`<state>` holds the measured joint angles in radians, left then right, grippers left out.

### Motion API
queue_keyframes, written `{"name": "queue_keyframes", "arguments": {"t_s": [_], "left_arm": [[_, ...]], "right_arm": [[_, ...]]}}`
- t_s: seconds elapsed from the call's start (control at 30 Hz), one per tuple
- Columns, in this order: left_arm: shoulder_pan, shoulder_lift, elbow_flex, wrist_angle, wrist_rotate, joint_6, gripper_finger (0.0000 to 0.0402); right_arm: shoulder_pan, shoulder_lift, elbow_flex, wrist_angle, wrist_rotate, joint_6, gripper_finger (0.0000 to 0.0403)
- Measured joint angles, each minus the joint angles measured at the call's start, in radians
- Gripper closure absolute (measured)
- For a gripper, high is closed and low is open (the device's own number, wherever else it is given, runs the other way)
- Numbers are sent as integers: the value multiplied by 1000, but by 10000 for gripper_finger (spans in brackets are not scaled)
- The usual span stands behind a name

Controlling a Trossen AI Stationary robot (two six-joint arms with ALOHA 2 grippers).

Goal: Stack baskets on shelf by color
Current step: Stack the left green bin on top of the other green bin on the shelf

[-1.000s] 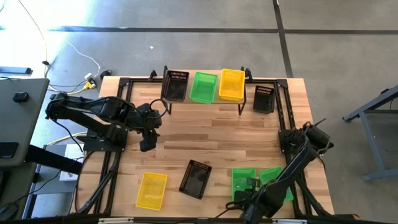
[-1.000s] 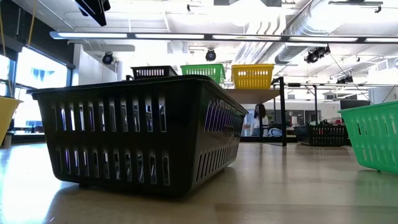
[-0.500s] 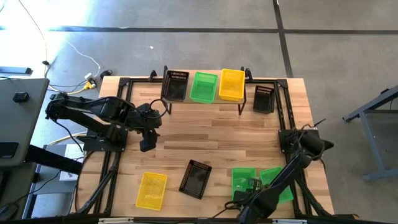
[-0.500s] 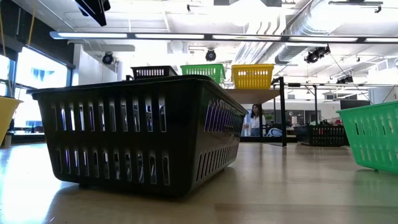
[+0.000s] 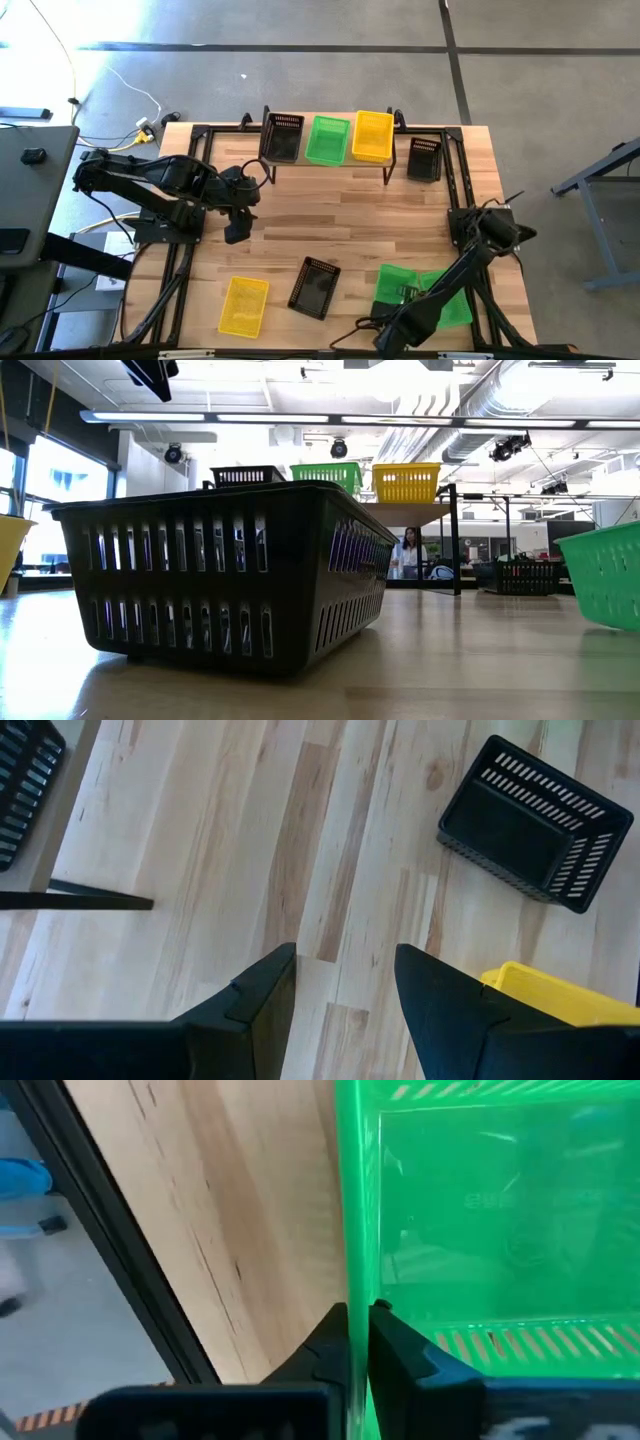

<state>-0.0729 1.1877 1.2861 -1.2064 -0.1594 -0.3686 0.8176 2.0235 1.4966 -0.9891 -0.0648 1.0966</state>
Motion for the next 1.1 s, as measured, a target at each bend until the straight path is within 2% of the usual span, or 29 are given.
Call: {"name": "queue_keyframes", "arguments": {"t_s": [0.17, 0.7, 0.93, 1.1], "left_arm": [[0, 0, 0, 0, 0, 2, 241], [0, 0, 0, 0, 0, -29, 241], [0, 0, 0, -1, 0, -33, 241], [1, 0, 0, -1, -1, -62, 241]], "right_arm": [[-18, 0, 57, -7, 5, 13, 399], [-145, -1, 355, -276, 187, 62, 403], [-237, -2, 480, -370, 273, -25, 403], [-313, -2, 530, -384, 280, -150, 403]]}}
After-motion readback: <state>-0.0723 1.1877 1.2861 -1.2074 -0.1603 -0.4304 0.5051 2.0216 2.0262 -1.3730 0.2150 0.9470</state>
